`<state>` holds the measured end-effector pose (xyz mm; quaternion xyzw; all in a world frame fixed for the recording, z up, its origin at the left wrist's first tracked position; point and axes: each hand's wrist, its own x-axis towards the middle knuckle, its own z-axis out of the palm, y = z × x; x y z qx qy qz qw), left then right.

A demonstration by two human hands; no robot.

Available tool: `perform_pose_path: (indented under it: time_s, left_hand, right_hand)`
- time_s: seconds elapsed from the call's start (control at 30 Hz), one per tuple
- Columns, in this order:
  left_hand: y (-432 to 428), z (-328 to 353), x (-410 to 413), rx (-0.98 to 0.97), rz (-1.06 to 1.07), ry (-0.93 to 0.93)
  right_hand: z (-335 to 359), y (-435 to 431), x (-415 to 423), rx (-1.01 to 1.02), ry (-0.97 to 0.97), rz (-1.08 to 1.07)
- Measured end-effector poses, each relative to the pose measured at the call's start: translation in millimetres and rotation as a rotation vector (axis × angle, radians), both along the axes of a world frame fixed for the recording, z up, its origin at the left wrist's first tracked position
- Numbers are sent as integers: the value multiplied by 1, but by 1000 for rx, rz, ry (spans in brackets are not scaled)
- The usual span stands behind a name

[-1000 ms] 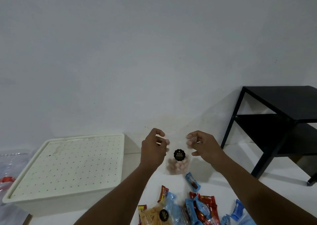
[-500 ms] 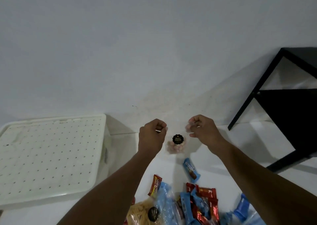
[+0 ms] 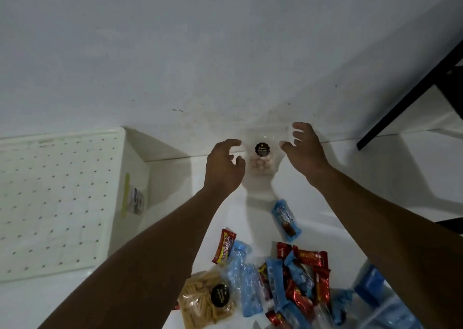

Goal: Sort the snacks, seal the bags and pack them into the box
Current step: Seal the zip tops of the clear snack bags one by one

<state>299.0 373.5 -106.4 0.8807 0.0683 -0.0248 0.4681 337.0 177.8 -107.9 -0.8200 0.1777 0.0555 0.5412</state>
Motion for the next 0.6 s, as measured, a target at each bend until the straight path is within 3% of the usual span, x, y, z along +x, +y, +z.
perform_pose_path:
  time_s: [0.13,0.3,0.4,0.6]
  left_hand:
    - [14,0,-35,51,-149,177]
    - [26,-11,-104,156,-418,425]
    - [25,-25,-138,290,-510,458]
    - [24,-31,-161,355,-410,380]
  right_hand:
    - [10,5,-43,-22,40,-78]
    - [2,25,-131,-45,222,96]
    - [-9,38,-180,-135,287,236]
    - [-27,48,-232,-321,356,469]
